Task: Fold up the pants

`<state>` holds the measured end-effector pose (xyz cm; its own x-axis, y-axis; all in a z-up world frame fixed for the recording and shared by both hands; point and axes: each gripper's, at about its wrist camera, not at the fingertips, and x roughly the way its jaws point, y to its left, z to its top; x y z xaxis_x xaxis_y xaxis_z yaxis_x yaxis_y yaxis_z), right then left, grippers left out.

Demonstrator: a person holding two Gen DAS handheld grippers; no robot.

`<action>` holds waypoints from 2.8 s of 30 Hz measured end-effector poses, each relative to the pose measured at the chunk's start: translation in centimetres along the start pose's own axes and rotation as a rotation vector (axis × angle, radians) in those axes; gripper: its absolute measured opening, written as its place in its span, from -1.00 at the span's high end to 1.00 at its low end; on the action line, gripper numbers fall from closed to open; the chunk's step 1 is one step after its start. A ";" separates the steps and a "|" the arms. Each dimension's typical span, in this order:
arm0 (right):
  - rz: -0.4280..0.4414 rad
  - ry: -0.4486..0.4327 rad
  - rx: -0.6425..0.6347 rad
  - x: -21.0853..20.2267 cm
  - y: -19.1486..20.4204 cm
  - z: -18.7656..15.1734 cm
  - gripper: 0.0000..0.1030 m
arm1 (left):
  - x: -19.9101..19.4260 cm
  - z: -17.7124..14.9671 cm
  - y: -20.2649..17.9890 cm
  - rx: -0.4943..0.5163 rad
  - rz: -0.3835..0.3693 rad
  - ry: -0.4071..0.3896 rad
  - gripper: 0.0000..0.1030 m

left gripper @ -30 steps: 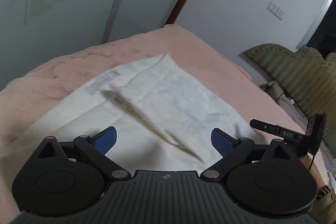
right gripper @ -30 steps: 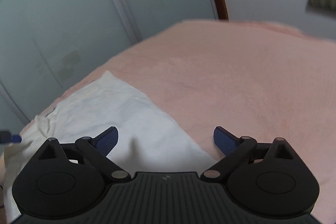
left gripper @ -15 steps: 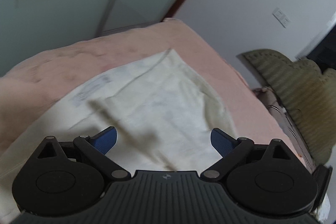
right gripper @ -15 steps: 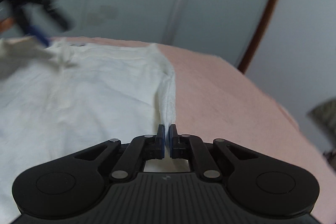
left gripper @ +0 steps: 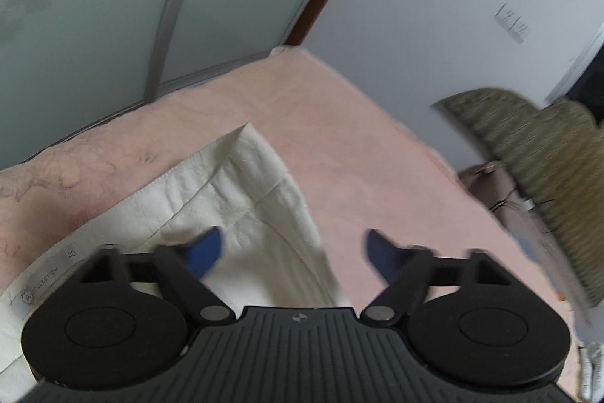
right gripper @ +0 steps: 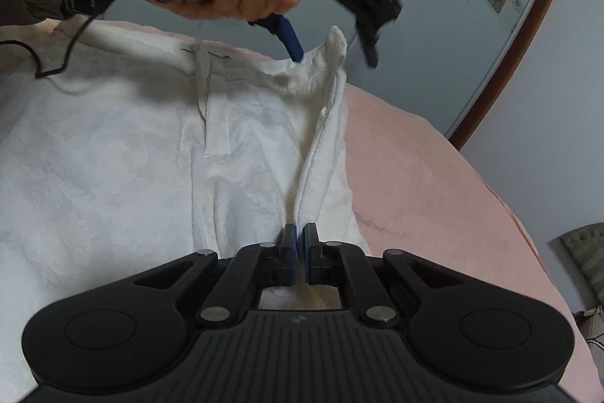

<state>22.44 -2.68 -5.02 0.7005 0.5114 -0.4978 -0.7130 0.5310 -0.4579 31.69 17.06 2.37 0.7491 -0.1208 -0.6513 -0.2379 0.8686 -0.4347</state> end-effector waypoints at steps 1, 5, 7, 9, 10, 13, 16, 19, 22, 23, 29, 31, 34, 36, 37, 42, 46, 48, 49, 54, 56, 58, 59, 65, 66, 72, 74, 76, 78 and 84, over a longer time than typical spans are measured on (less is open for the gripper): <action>-0.007 -0.002 0.004 0.0 0.1 -0.1 0.92 | 0.6 0.1 0.1 0.002 0.014 0.023 0.12; -0.069 -0.007 0.033 0.2 -0.2 0.1 0.58 | 0.9 -0.7 1.2 0.004 0.018 0.055 0.92; -0.127 0.000 0.049 0.2 -0.5 0.2 -0.27 | -0.5 -1.5 1.7 0.033 0.001 0.019 0.94; -0.156 0.003 0.064 0.1 -1.0 0.3 -0.27 | -2.5 -2.4 2.2 0.073 -0.012 -0.018 0.94; -0.142 0.016 0.074 0.2 -1.3 0.3 -0.26 | -3.6 -2.9 2.5 0.091 -0.021 -0.032 0.94; -0.163 0.071 0.071 0.4 -1.7 0.1 0.01 | -6.8 -4.2 3.9 0.118 -0.069 -0.053 0.93; -0.179 0.106 0.045 -0.3 -1.1 -0.3 0.48 | -9.7 -5.5 5.8 0.132 -0.111 -0.065 0.91; -0.176 0.090 0.033 -2.7 0.4 -0.1 0.62 | -11.9 -6.8 8.0 0.121 -0.155 -0.041 0.90; -0.160 0.055 0.025 -6.2 2.8 0.9 0.67 | -14.5 -8.6 10.0 0.165 -0.153 -0.051 0.89; -0.147 0.043 0.024 -7.3 3.8 1.3 0.69 | -15.5 -9.3 10.6 0.188 -0.145 -0.065 0.89; -0.007 0.034 0.016 -11.1 10.7 1.7 0.70 | -19.1 -12.8 13.5 0.331 -0.039 -0.112 0.85; 0.030 0.041 0.034 -11.1 12.3 1.3 0.70 | -18.7 -13.8 14.2 0.357 0.001 -0.084 0.85; 0.052 0.054 0.080 -10.9 13.4 0.6 0.70 | -17.6 -15.0 14.7 0.375 0.063 -0.031 0.85; 0.052 0.047 0.112 -11.2 13.4 0.6 0.70 | -17.9 -15.7 15.1 0.396 0.081 -0.041 0.84; 0.053 0.040 0.129 -11.5 13.3 0.6 0.70 | -18.2 -15.9 15.2 0.404 0.082 -0.052 0.84; 0.075 0.025 0.157 -12.7 14.1 0.5 0.70 | -19.0 -16.1 15.0 0.397 0.105 -0.059 0.79; 0.105 0.029 0.163 -13.0 14.8 0.4 0.71 | -18.7 -16.8 15.2 0.403 0.139 -0.045 0.77; 0.109 0.037 0.188 -12.8 14.7 0.3 0.71 | -17.8 -17.1 15.4 0.400 0.154 -0.036 0.70; 0.115 0.040 0.207 -12.7 14.5 0.1 0.70 | -17.3 -17.1 15.5 0.391 0.167 -0.025 0.69; 0.144 0.028 0.205 -13.6 15.3 0.6 0.70 | -18.5 -17.0 15.2 0.381 0.179 -0.074 0.70; 0.172 0.031 0.237 -13.4 15.3 0.2 0.70 | -18.1 -17.0 15.6 0.376 0.188 -0.053 0.70; 0.167 0.029 0.243 -13.4 15.5 0.3 0.70 | -17.5 -17.3 15.8 0.359 0.201 -0.035 0.70; 0.167 0.032 0.249 -13.4 15.4 0.3 0.69 | -17.4 -17.4 15.8 0.365 0.206 -0.038 0.65; 0.221 0.042 0.331 -13.8 14.4 0.1 0.50 | -19.5 -17.2 14.8 0.403 0.302 -0.111 0.21; 0.237 0.033 0.330 -14.2 14.1 0.1 0.45 | -20.2 -17.0 14.7 0.400 0.317 -0.140 0.21; 0.179 -0.031 0.540 -16.0 10.6 -1.1 0.24 | -22.1 -16.4 10.2 0.479 0.225 -0.252 0.10; 0.158 0.064 0.589 -15.1 10.0 -2.1 0.04 | -20.9 -16.9 7.8 0.522 0.103 -0.208 0.05; 0.186 0.097 0.552 -15.6 10.8 -2.7 0.03 | -19.2 -18.1 5.1 0.585 0.004 -0.148 0.05; 0.212 0.070 0.530 -17.9 11.0 -2.9 0.06 | -17.8 -19.8 2.4 0.656 -0.102 -0.093 0.05; -0.251 0.042 0.862 -26.7 3.9 -9.6 -0.17 | -14.7 -24.8 -4.1 0.800 -0.430 0.091 -0.20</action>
<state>0.64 -20.77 -0.62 0.8186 0.2959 -0.4923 -0.2572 0.9552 0.1464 6.33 3.34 -1.66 0.6144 -0.5192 -0.5941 0.5757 0.8099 -0.1125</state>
